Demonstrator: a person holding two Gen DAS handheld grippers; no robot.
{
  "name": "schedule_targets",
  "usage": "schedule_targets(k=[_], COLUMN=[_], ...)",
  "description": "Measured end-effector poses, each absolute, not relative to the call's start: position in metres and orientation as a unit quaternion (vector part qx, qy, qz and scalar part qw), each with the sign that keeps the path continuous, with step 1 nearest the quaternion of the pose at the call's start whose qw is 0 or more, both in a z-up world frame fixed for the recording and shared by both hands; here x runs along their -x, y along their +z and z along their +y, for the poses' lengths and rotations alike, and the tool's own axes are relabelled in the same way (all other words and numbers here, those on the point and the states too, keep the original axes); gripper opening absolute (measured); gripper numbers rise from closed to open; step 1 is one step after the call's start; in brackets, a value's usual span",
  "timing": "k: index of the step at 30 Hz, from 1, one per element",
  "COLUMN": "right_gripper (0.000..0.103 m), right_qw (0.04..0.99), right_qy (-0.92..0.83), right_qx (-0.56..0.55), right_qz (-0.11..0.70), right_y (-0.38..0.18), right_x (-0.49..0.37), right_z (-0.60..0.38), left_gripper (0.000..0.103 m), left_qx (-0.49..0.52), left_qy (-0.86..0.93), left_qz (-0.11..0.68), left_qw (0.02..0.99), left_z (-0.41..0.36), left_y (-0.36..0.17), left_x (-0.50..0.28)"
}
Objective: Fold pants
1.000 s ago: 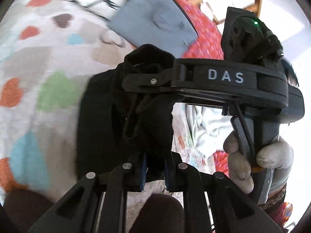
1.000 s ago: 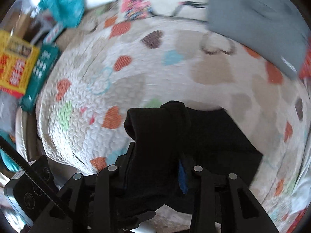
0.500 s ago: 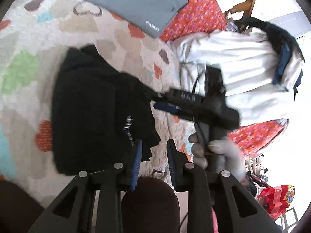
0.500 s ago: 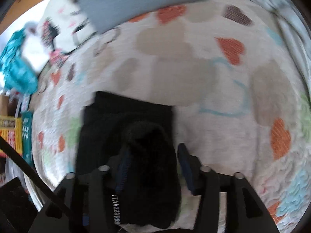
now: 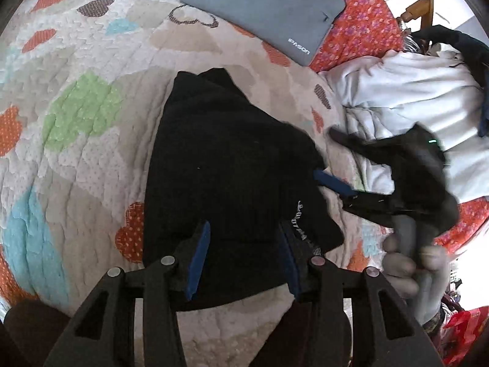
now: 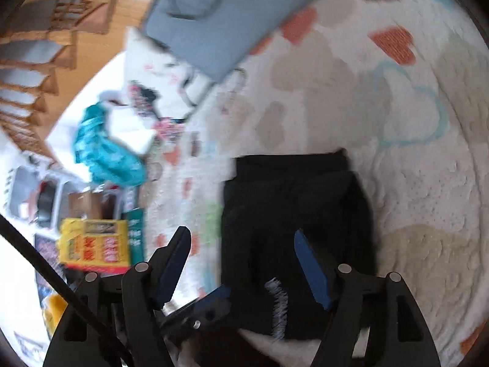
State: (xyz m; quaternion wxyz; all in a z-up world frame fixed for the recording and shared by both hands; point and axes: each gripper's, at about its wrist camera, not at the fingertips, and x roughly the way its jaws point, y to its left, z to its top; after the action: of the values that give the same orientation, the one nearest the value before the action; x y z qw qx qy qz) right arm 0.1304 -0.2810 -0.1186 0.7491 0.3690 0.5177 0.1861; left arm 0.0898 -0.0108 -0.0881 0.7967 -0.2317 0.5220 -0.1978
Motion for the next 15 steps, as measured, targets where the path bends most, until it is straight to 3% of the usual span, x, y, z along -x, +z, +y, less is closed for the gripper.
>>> schedule_targets(k=[4, 8, 10, 11, 12, 15], right_gripper=[0.075, 0.075, 0.082, 0.094, 0.097, 0.092], right_qw=[0.759, 0.797, 0.835, 0.85, 0.854, 0.83], right_qy=[0.104, 0.126, 0.131, 0.142, 0.144, 0.178], right_qx=[-0.36, -0.34, -0.297, -0.288, -0.286, -0.277], right_qz=[0.532, 0.482, 0.444, 0.417, 0.411, 0.451], right_y=[-0.143, -0.106, -0.082, -0.071, -0.067, -0.062], right_x=[-0.128, -0.098, -0.085, -0.077, -0.076, -0.097], right_z=[-0.3, -0.311, -0.314, -0.318, -0.319, -0.307], left_gripper=[0.043, 0.043, 0.045, 0.046, 0.046, 0.046], left_qx=[0.24, 0.251, 0.25, 0.251, 0.254, 0.274], left_qy=[-0.201, -0.23, -0.22, -0.214, -0.207, -0.204], left_qz=[0.537, 0.511, 0.502, 0.502, 0.504, 0.503], left_qw=[0.783, 0.79, 0.798, 0.799, 0.799, 0.794], left_z=[-0.008, 0.009, 0.021, 0.025, 0.029, 0.032], left_y=[-0.082, -0.058, -0.052, -0.053, -0.055, -0.066], left_x=[-0.098, -0.089, -0.089, -0.089, -0.09, -0.086])
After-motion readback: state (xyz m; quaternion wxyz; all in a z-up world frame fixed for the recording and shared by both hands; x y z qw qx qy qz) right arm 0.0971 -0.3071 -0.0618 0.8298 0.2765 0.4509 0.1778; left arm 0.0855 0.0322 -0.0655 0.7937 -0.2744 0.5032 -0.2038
